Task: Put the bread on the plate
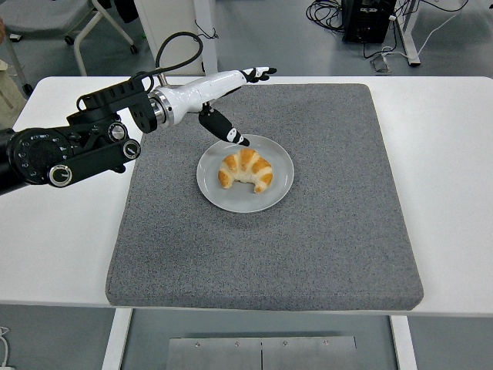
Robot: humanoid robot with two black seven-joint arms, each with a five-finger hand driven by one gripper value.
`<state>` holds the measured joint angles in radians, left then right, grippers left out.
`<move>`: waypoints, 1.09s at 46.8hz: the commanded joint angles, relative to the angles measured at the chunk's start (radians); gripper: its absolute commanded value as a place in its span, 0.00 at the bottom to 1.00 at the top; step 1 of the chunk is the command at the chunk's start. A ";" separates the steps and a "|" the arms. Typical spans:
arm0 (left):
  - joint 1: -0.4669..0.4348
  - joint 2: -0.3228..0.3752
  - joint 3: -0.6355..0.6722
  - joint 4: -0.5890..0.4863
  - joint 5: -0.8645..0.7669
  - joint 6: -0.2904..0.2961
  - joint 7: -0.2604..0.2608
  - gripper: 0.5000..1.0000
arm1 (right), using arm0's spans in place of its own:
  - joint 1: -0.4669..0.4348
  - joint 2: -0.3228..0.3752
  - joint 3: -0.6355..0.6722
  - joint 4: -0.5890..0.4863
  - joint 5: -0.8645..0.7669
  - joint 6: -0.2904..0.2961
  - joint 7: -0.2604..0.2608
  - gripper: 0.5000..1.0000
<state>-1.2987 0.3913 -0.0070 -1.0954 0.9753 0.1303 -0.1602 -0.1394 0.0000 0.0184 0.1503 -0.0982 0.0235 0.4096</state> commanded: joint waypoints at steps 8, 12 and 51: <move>-0.016 0.018 -0.090 0.018 -0.231 -0.046 0.001 0.95 | 0.000 0.000 0.000 0.000 0.000 -0.001 0.000 1.00; -0.016 0.021 -0.116 0.037 -0.263 -0.049 -0.002 0.95 | 0.001 0.000 0.000 0.000 0.000 -0.001 0.000 1.00; 0.090 -0.201 -0.481 0.528 -0.829 -0.244 -0.053 0.95 | 0.000 0.000 0.000 0.000 0.000 -0.001 0.000 1.00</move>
<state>-1.2190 0.2086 -0.4722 -0.5936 0.1692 -0.1127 -0.2133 -0.1388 0.0000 0.0184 0.1503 -0.0981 0.0232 0.4102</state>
